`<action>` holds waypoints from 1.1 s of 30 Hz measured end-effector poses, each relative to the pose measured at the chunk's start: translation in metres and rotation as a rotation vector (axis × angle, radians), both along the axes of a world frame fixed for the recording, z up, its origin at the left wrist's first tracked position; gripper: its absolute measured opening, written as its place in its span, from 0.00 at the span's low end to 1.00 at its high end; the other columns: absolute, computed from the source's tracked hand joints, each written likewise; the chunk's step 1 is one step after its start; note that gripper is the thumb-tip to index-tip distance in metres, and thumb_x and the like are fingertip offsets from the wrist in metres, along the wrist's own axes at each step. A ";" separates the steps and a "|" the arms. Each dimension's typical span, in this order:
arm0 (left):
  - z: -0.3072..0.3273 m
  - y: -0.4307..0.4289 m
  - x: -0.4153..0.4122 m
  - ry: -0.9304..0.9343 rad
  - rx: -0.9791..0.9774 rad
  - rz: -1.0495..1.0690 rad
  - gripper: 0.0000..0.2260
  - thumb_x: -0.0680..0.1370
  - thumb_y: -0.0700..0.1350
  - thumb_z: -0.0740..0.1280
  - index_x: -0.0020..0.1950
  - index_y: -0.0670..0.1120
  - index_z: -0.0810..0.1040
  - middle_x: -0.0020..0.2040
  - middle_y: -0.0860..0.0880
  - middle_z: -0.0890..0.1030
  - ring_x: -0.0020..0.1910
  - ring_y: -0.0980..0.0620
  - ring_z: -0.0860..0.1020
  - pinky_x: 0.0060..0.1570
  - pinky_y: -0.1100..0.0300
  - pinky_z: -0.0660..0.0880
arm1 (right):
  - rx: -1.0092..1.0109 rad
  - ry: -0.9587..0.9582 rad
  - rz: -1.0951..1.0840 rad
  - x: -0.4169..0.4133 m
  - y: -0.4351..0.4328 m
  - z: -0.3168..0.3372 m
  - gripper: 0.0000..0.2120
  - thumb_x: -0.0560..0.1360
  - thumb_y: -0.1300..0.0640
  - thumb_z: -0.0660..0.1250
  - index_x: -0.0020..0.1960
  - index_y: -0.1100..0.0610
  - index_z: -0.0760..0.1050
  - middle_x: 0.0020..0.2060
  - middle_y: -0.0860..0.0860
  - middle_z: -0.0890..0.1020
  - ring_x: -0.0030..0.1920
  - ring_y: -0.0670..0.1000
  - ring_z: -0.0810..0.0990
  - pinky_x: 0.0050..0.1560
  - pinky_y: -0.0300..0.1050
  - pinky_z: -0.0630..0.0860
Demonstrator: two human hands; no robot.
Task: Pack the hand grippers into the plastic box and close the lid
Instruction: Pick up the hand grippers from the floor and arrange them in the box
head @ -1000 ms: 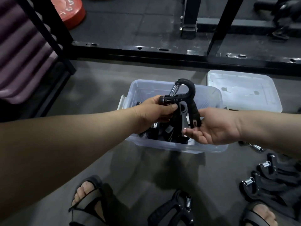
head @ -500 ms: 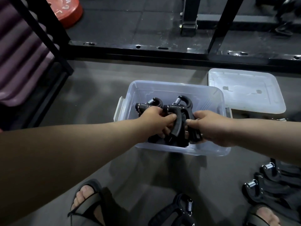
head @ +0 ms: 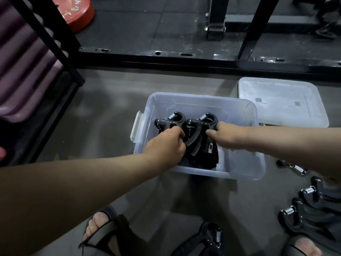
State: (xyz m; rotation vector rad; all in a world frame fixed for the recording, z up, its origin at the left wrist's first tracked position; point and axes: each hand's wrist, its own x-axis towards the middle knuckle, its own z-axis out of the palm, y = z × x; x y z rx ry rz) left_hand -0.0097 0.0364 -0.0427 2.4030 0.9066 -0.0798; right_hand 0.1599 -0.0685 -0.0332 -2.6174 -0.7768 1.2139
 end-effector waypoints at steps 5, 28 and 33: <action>-0.001 0.002 0.002 0.030 -0.016 0.012 0.12 0.78 0.49 0.57 0.61 0.54 0.73 0.56 0.53 0.79 0.52 0.49 0.76 0.47 0.56 0.69 | -0.030 -0.028 0.038 0.001 -0.005 -0.006 0.20 0.78 0.42 0.60 0.47 0.60 0.66 0.32 0.55 0.81 0.26 0.53 0.76 0.27 0.39 0.70; -0.003 0.002 0.002 0.011 0.009 -0.012 0.11 0.78 0.48 0.57 0.58 0.54 0.74 0.55 0.53 0.78 0.51 0.48 0.77 0.50 0.54 0.73 | 0.026 -0.028 0.059 -0.007 -0.009 -0.016 0.20 0.78 0.47 0.60 0.57 0.60 0.57 0.35 0.57 0.82 0.30 0.56 0.80 0.32 0.44 0.75; -0.005 0.001 -0.001 -0.004 0.022 -0.007 0.11 0.78 0.48 0.58 0.58 0.53 0.74 0.55 0.52 0.78 0.51 0.48 0.76 0.48 0.56 0.70 | 0.020 0.010 -0.045 -0.008 -0.017 -0.022 0.26 0.79 0.41 0.58 0.63 0.62 0.58 0.43 0.59 0.81 0.39 0.59 0.81 0.43 0.49 0.76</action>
